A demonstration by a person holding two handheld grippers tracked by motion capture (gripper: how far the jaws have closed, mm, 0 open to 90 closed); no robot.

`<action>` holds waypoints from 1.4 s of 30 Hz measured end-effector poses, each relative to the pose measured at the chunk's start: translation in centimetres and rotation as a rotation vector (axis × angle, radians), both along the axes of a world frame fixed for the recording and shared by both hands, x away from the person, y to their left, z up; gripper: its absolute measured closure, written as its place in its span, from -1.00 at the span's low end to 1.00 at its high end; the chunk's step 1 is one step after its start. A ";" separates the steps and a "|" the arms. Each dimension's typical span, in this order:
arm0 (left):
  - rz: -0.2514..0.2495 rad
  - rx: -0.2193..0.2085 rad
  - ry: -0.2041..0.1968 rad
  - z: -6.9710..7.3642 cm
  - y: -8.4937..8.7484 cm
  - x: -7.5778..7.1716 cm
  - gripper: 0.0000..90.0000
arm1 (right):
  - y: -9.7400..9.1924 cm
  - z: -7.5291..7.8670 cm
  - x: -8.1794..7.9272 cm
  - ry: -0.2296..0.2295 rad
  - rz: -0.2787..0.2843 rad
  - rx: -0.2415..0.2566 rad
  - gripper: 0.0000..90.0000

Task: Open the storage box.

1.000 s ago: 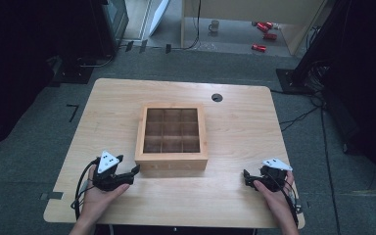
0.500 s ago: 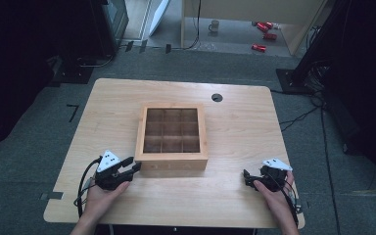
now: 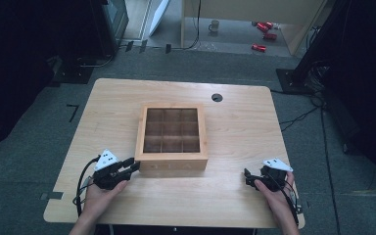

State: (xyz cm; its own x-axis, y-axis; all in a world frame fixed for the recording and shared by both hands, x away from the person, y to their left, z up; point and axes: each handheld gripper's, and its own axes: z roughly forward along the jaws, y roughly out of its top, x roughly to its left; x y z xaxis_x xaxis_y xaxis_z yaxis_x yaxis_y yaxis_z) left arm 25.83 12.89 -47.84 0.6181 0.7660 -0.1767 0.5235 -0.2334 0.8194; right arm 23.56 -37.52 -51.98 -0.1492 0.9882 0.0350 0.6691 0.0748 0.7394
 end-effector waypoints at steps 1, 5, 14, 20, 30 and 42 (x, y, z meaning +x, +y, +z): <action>0.000 0.002 -0.001 0.0 0.0 0.0 0.52 | 0.1 0.4 -0.1 -0.012 0.001 0.031 -0.85; 0.009 0.017 -0.004 0.2 -0.2 -0.1 0.52 | 1.5 2.3 -0.5 -0.071 0.028 0.072 -0.84; 0.009 0.019 -0.001 0.3 -0.3 0.0 0.52 | 4.0 3.9 -0.6 -0.099 0.088 0.078 -0.83; 0.013 0.013 0.002 0.4 -0.2 0.1 0.52 | 6.8 5.0 -0.4 -0.120 0.154 0.094 -0.83; 0.062 -0.006 0.005 0.7 0.4 0.4 0.53 | 10.8 5.7 0.0 -0.141 0.251 0.112 -0.83; 0.034 -0.050 0.003 1.0 1.3 0.4 0.27 | 12.7 4.8 0.9 -0.141 0.274 0.110 -0.69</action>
State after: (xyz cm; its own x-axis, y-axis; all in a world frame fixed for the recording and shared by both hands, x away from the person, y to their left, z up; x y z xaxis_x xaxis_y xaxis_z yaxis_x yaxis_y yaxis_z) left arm 26.23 14.22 -46.87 0.5909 0.7769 -0.2173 0.5333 -0.1740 0.8279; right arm 24.45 -24.83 -47.13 -0.4204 0.9019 0.0996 0.5252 0.1524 0.8372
